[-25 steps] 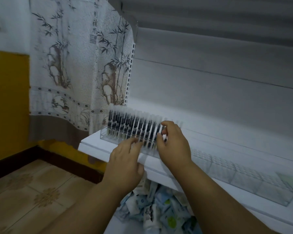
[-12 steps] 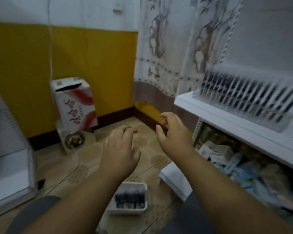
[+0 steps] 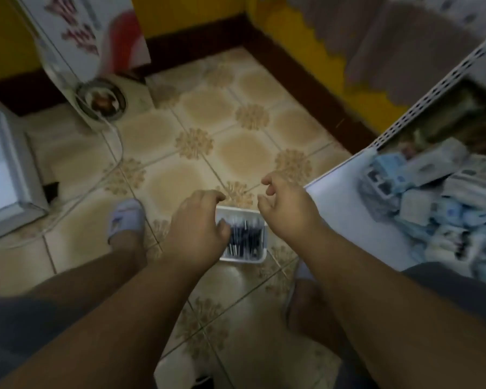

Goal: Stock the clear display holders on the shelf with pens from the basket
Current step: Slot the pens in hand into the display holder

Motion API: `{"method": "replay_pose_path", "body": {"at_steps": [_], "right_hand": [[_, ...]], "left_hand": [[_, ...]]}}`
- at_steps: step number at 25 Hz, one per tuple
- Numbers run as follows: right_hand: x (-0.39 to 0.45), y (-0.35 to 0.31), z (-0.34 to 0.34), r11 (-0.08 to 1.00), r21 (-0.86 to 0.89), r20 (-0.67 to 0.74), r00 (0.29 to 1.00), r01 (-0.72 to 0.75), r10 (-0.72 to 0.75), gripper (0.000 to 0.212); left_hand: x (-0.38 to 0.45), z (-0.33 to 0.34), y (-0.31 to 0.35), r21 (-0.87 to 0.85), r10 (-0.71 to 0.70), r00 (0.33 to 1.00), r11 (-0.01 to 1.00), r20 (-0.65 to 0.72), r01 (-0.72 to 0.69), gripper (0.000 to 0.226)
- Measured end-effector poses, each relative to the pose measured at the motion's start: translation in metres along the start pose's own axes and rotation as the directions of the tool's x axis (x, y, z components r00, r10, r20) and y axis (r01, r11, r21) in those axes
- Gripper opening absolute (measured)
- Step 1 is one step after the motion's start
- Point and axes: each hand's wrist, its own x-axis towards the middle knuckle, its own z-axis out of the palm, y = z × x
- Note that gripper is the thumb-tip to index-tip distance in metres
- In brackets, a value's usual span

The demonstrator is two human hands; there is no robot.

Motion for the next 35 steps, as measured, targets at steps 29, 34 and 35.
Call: {"method": "replay_pose_path", "body": {"at_steps": [29,34,35], "right_hand": [[0.077,0.095,0.27,0.992,-0.121,0.549,0.829,-0.046,0.105,0.019],[0.085,0.076,0.293,0.965,-0.256,0.587,0.785,-0.052,0.198,0.017],[0.087,0.07,0.295,0.953,-0.302,0.583,0.784,-0.036,0.214,0.016]], "left_hand": [[0.116,0.212,-0.159,-0.236,-0.74,0.638,0.595,0.214,0.769,0.032],[0.109,0.196,-0.158,-0.236,-0.698,0.682,0.64,0.22,0.731,0.039],[0.107,0.194,-0.159,-0.261,-0.697,0.685,0.635,0.212,0.727,0.04]]}}
